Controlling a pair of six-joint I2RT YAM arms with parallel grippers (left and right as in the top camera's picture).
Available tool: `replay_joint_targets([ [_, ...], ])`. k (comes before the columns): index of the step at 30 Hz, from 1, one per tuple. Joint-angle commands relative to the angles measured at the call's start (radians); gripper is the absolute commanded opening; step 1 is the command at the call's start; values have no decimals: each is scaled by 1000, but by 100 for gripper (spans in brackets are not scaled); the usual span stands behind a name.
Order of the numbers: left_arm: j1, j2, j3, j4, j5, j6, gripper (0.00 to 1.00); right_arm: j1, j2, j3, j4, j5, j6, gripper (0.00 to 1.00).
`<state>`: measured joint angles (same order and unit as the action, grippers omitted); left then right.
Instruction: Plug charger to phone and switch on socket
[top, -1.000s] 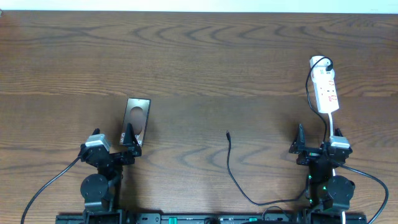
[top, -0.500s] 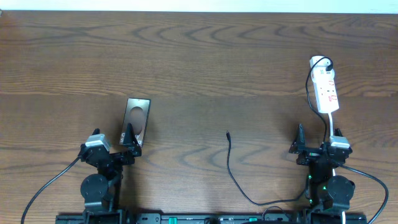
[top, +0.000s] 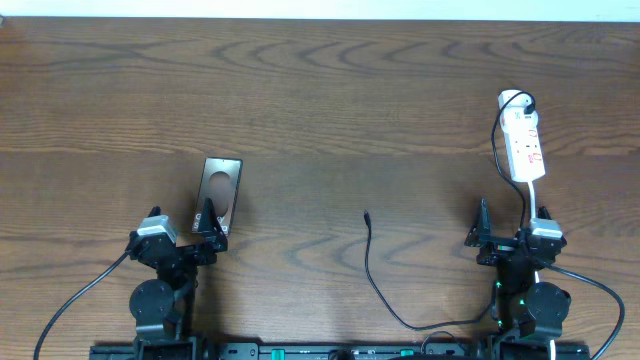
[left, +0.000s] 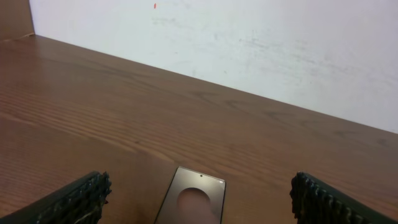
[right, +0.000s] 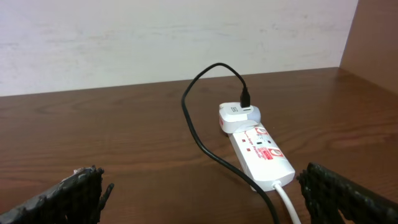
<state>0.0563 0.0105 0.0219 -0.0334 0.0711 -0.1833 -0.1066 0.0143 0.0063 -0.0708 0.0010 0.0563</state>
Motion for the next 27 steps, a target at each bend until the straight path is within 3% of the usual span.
replay_joint_targets([
  [1,4,-6,-18,-33,2,3,95,9,-8,-1,-5,11,-12,99],
  [27,4,-6,-18,-34,-24,10,95,9,-8,-1,-5,11,-12,99],
])
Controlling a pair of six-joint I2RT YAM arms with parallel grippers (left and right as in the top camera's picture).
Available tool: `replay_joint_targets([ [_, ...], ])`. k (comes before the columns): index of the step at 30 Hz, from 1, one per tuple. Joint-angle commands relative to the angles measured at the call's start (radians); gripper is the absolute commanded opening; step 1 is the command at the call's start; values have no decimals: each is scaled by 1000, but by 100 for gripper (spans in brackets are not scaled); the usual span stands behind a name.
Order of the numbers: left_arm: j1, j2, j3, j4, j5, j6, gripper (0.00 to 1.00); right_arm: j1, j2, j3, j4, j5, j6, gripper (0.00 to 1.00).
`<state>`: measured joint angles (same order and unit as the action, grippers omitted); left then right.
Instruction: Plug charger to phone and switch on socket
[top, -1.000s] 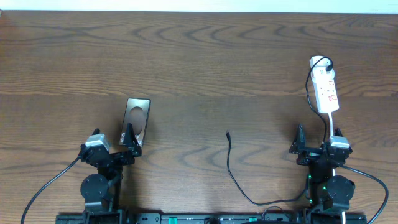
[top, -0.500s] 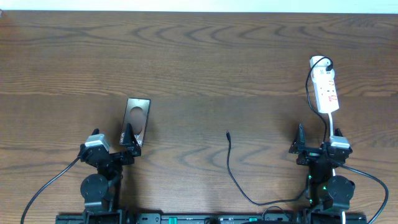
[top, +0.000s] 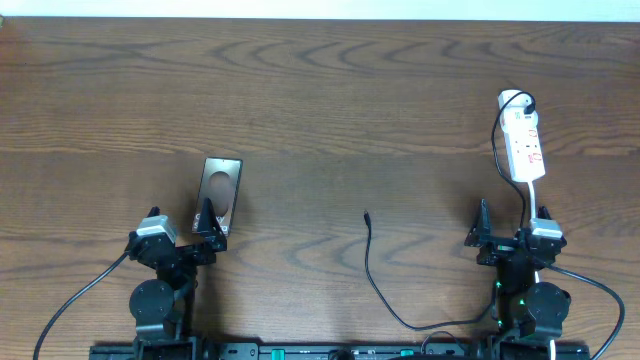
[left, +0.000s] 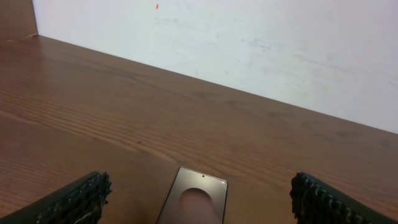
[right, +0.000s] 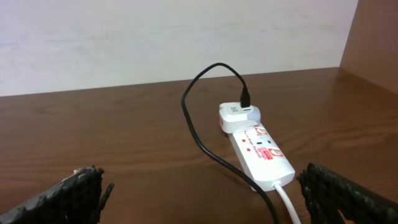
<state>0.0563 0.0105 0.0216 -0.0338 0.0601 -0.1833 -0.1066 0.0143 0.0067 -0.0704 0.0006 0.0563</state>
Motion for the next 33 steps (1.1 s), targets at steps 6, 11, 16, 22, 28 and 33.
replay_joint_targets([
  [6,4,-6,-18,-33,-13,10,95,9,-8,-1,-5,12,-12,99],
  [11,4,-6,-18,-33,-13,9,95,9,-8,-1,-5,12,-12,99],
  [16,4,-6,-18,-32,-13,9,95,9,-8,-1,-5,12,-12,99],
  [22,4,-6,-18,-32,-13,9,95,9,-8,-1,-5,12,-12,99],
  [28,4,-6,-18,-29,-13,9,95,9,-8,-1,-5,12,-12,99],
  [33,4,-6,2,-26,-12,10,95,9,-8,-1,-5,12,-12,99],
])
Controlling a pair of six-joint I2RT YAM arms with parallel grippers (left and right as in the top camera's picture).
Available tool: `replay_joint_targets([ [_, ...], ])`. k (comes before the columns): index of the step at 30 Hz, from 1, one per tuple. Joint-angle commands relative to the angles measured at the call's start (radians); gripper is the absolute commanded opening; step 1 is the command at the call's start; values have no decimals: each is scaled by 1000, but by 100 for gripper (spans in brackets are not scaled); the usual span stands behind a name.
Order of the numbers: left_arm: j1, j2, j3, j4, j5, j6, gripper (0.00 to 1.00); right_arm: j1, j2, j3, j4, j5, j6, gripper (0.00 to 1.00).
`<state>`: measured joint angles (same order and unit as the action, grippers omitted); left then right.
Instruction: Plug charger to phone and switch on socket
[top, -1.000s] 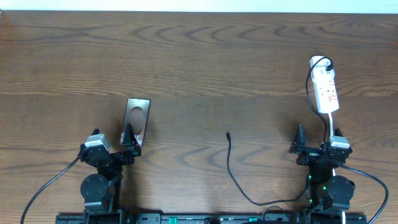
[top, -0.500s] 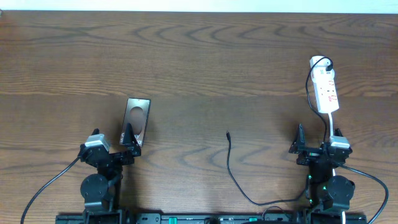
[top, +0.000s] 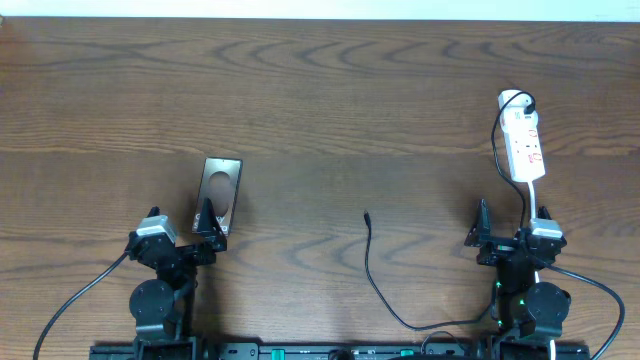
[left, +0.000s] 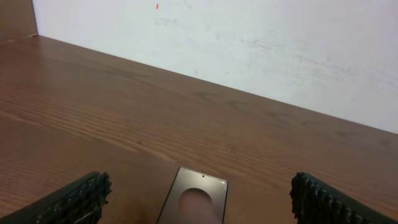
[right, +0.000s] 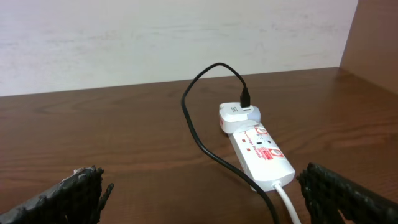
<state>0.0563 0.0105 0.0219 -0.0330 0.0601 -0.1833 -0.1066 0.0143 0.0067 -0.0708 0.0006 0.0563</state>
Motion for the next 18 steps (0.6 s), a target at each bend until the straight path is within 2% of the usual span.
replay_joint_targets([
  [1,4,-6,7,-27,-12,10,95,9,-8,-1,-4,12,-12,99],
  [10,4,8,85,-35,-12,10,95,9,-8,-1,-4,12,-12,99],
  [18,4,203,242,-35,-11,95,95,9,-8,-1,-4,12,-12,99],
])
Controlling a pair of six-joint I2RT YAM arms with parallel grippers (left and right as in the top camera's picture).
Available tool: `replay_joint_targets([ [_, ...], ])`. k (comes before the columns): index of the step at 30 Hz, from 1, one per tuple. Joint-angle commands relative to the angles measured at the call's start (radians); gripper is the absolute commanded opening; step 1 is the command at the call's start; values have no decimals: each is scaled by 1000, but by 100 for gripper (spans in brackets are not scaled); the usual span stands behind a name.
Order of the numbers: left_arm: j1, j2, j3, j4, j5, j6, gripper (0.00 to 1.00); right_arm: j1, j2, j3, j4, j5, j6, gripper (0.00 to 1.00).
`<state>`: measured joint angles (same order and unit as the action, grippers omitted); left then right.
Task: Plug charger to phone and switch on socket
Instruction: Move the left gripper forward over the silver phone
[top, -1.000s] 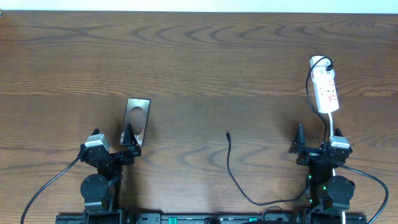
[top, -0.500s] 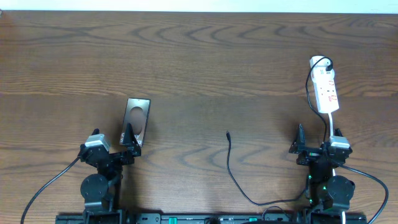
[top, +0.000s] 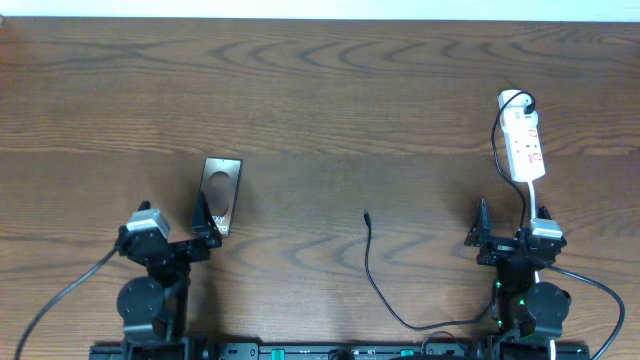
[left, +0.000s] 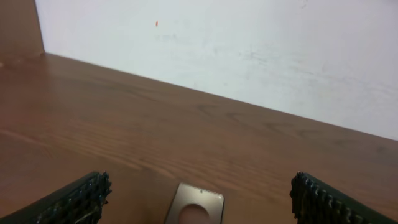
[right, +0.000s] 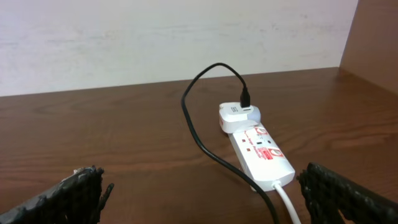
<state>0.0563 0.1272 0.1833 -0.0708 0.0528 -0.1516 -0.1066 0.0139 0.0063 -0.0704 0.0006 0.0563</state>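
Note:
The phone (top: 221, 188) lies flat on the table, its reflective face up; the left wrist view catches only its far end (left: 198, 210). My left gripper (top: 175, 222) stands open just short of it (left: 199, 208), the phone's near end between the fingers' line. The black charger cable (top: 375, 275) curls over the table, and its free plug tip (top: 367, 214) lies bare at mid-table. The white power strip (top: 523, 148) (right: 261, 152) sits at the far right, with the white charger adapter (right: 237, 116) plugged into its far end. My right gripper (top: 510, 232) (right: 205, 199) is open and empty, short of the strip.
The strip's white mains lead (right: 287, 205) and the black cable (right: 205, 146) run back toward my right arm. A white wall (left: 249, 43) bounds the table's far edge. Bare wooden tabletop (top: 320, 90) spans the far half.
My left arm has shifted a little to the left and its camera now sees more wall, with the phone lower in the left wrist view. The right arm, cable and strip have not moved.
Both grippers stood open at the table's near edge through every earlier moment, the phone ahead of the left and the strip ahead of the right. Only the left arm has moved slightly; phone, cable and strip lie where they were.

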Motion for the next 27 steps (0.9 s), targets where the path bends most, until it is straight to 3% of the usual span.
replay_joint_targets([
  [1,4,113,98,3,2,71,95,9,-8,-1,-5,12,-12,99],
  [8,4,528,373,-47,84,108,95,9,-8,-1,-5,12,-12,99],
  [13,4,887,727,-327,119,153,95,9,-8,-1,-5,12,-12,99],
  [21,4,1251,1185,-760,119,183,95,9,-8,-1,-5,12,-12,99],
  [22,4,1328,1279,-867,114,196,95,9,-8,-1,-5,12,-12,99],
  [27,4,1454,1379,-1040,90,227,95,9,-8,-1,-5,12,-12,99],
])
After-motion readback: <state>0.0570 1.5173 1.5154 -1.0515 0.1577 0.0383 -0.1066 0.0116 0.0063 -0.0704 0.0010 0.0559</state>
